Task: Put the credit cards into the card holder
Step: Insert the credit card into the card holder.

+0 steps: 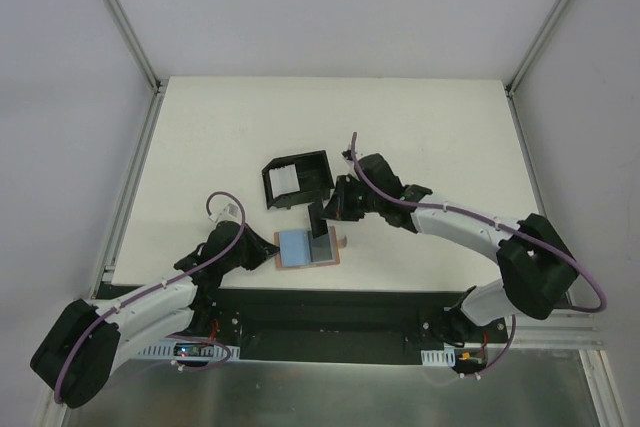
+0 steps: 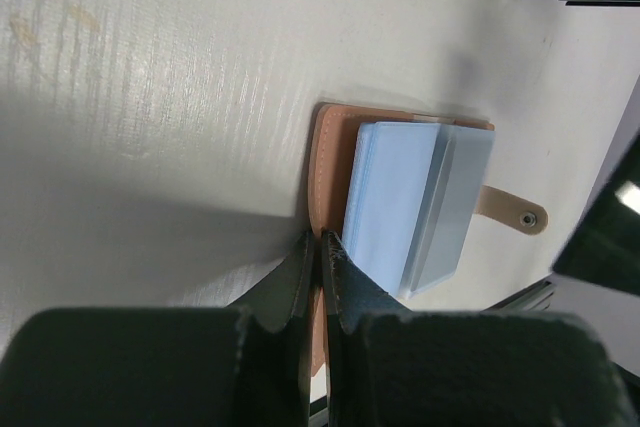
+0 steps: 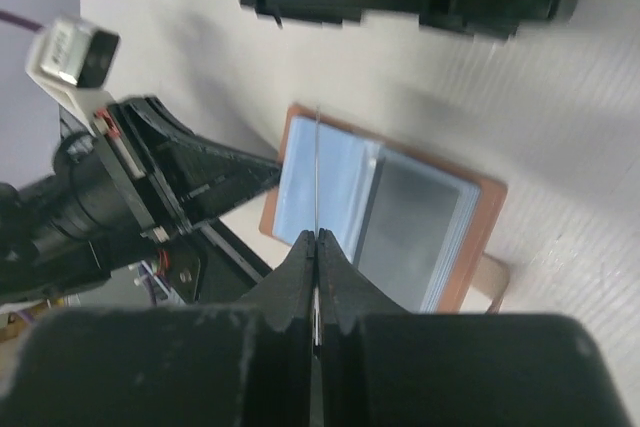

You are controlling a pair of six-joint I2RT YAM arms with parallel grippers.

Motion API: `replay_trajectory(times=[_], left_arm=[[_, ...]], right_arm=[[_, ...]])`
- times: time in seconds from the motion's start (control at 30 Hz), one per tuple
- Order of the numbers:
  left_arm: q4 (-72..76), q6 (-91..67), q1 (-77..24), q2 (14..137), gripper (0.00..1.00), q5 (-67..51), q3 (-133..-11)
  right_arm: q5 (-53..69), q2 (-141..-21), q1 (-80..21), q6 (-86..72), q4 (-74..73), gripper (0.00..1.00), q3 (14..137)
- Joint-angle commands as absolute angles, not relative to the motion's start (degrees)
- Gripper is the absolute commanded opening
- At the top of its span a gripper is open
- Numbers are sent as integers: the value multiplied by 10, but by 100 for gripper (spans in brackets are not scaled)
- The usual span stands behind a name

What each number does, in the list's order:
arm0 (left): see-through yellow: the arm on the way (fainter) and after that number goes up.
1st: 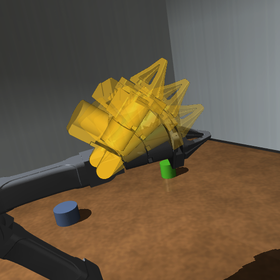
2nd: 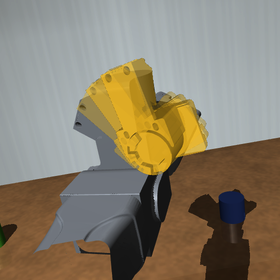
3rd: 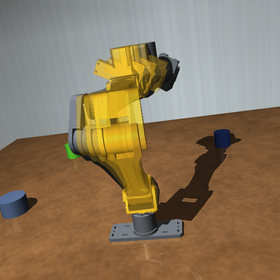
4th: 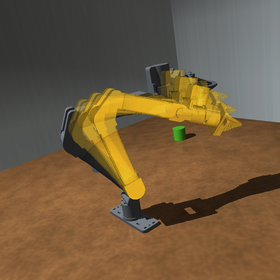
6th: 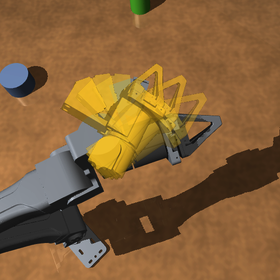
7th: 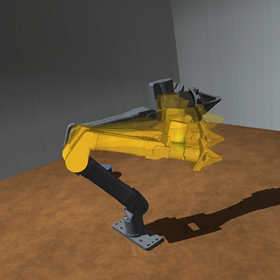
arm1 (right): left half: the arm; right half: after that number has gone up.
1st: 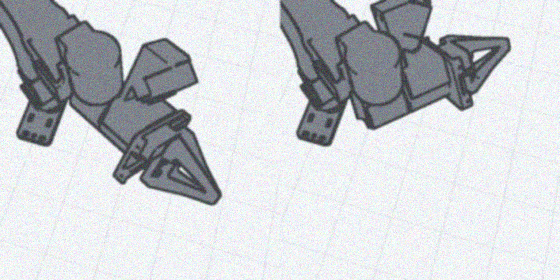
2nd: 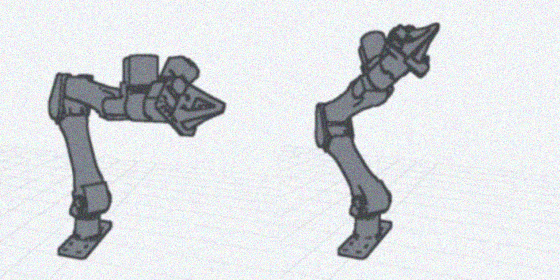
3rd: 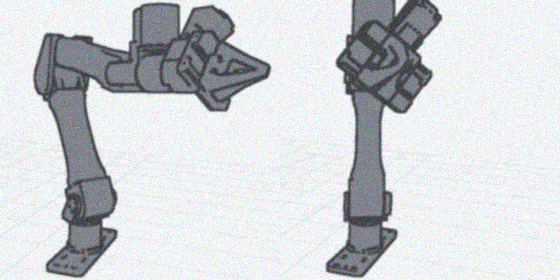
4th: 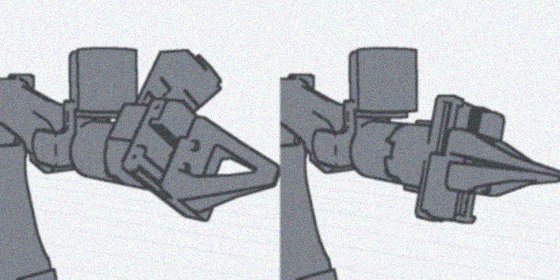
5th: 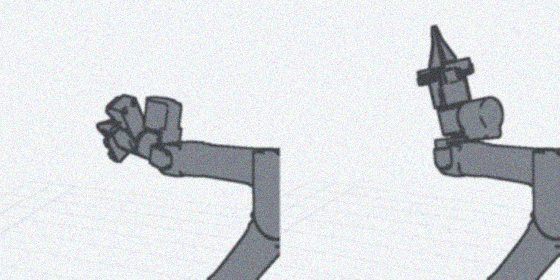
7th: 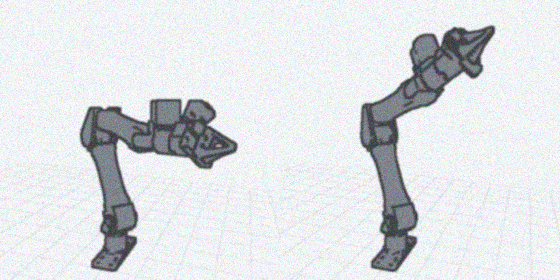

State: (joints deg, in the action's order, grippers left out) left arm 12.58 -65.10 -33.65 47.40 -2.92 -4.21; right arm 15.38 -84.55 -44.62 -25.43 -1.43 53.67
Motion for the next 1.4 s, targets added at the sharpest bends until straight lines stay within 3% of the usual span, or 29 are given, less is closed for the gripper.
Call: replay_trajectory(times=[0.0,0.2,1.37], left_arm=[[102,-648,-331,470,0,-36,-31],[98,-650,-331,470,0,-37,-30],[96,-655,-331,473,0,-32,-25]], right_arm=[[171,-825,-469,-331,110,0,470],[175,-858,-489,-368,194,0,420],[160,-962,-500,-432,332,0,323]])
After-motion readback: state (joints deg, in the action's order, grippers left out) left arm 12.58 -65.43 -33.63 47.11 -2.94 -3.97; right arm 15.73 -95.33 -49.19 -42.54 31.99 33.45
